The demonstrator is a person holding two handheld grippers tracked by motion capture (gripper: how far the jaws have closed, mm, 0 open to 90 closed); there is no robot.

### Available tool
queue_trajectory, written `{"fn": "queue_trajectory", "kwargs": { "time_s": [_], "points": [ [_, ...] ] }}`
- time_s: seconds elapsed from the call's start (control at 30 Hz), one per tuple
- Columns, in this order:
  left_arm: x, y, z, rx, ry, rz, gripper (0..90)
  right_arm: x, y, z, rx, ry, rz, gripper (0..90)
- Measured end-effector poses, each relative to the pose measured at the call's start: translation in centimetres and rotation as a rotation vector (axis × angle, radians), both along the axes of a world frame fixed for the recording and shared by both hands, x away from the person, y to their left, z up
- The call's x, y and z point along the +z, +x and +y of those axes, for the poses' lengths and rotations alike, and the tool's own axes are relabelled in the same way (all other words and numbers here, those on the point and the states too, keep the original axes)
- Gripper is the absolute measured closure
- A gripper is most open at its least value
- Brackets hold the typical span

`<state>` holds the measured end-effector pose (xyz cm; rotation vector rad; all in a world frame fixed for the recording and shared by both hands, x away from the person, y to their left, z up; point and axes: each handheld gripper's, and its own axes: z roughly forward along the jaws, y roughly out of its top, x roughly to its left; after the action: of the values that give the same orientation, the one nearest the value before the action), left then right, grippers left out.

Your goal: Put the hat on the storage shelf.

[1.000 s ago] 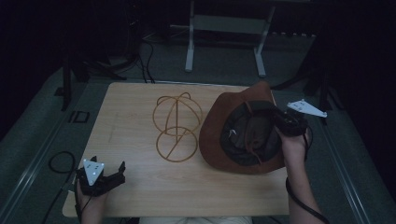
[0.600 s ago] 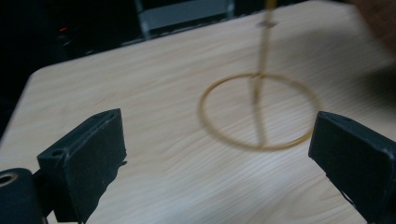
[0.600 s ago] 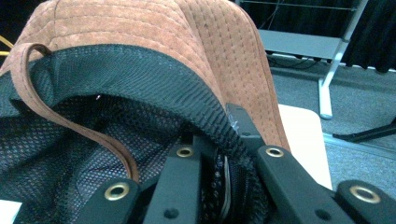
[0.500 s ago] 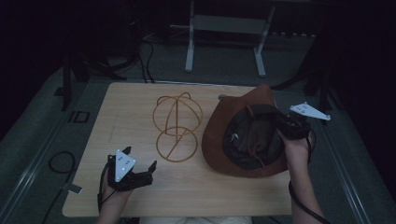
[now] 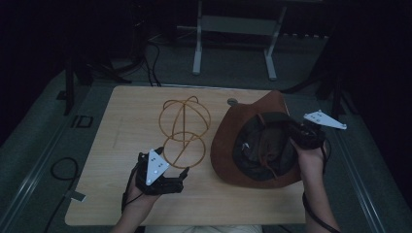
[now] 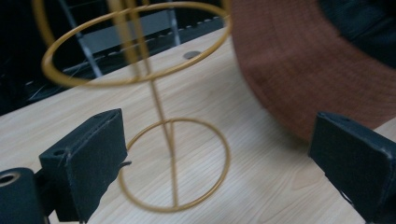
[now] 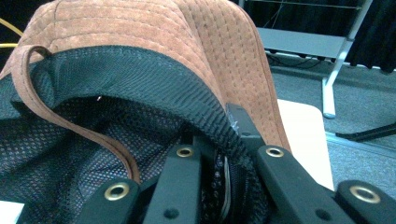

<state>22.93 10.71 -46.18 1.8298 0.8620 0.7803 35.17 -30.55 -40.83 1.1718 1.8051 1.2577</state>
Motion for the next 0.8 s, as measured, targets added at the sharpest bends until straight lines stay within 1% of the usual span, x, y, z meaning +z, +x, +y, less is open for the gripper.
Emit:
{"fn": "queue_trajectory", "kwargs": {
  "time_s": [0.07, 0.17, 0.23, 0.3, 0.37, 0.43, 0.5, 0.63, 0.67, 0.7, 0.73, 0.8],
  "points": [
    [0.6, 0.2, -0.9, -0.026, 0.010, 0.000, 5.0, 0.0, -0.1, 0.0, 0.003, 0.000, 0.000, 84.0],
    [1.7, 0.7, -2.6, -0.076, 0.044, 0.005, 5.0, 0.1, -0.2, 0.0, 0.004, 0.000, -0.001, 84.0],
    [2.3, 1.1, -3.6, -0.104, 0.048, 0.021, 5.0, 0.2, -0.2, 0.0, 0.003, 0.002, -0.003, 84.0],
    [2.7, 1.5, -4.6, -0.119, 0.065, 0.018, 5.0, 0.3, -0.3, 0.0, 0.003, -0.001, -0.004, 84.0],
    [3.1, 1.9, -5.5, -0.141, 0.064, 0.022, 5.0, 0.3, -0.3, 0.0, 0.004, 0.000, -0.005, 84.0],
    [3.4, 2.3, -6.2, -0.153, 0.074, 0.026, 5.0, 0.3, -0.3, -0.1, 0.004, 0.000, -0.006, 84.0],
    [3.8, 2.7, -7.1, -0.165, 0.061, 0.030, 5.0, 0.3, -0.4, -0.3, 0.004, 0.002, -0.006, 84.0],
    [4.5, 3.4, -8.5, -0.194, 0.064, 0.033, 5.0, 0.3, -0.5, -0.4, 0.002, 0.004, -0.009, 84.0],
    [4.7, 3.6, -9.0, -0.197, 0.071, 0.035, 5.0, 0.4, -0.6, -0.4, 0.002, 0.005, -0.008, 84.0],
    [4.9, 3.9, -9.6, -0.211, 0.098, 0.036, 5.4, 0.4, -0.6, -0.4, 0.004, 0.002, -0.011, 83.9],
    [5.1, 4.2, -10.1, -0.202, 0.111, 0.058, 6.5, 0.5, -0.6, -0.4, 0.004, 0.002, -0.011, 84.0],
    [5.5, 4.7, -10.8, -0.230, 0.098, 0.089, 6.6, 0.6, -0.7, -0.3, 0.005, 0.000, -0.013, 83.9]
  ]
}}
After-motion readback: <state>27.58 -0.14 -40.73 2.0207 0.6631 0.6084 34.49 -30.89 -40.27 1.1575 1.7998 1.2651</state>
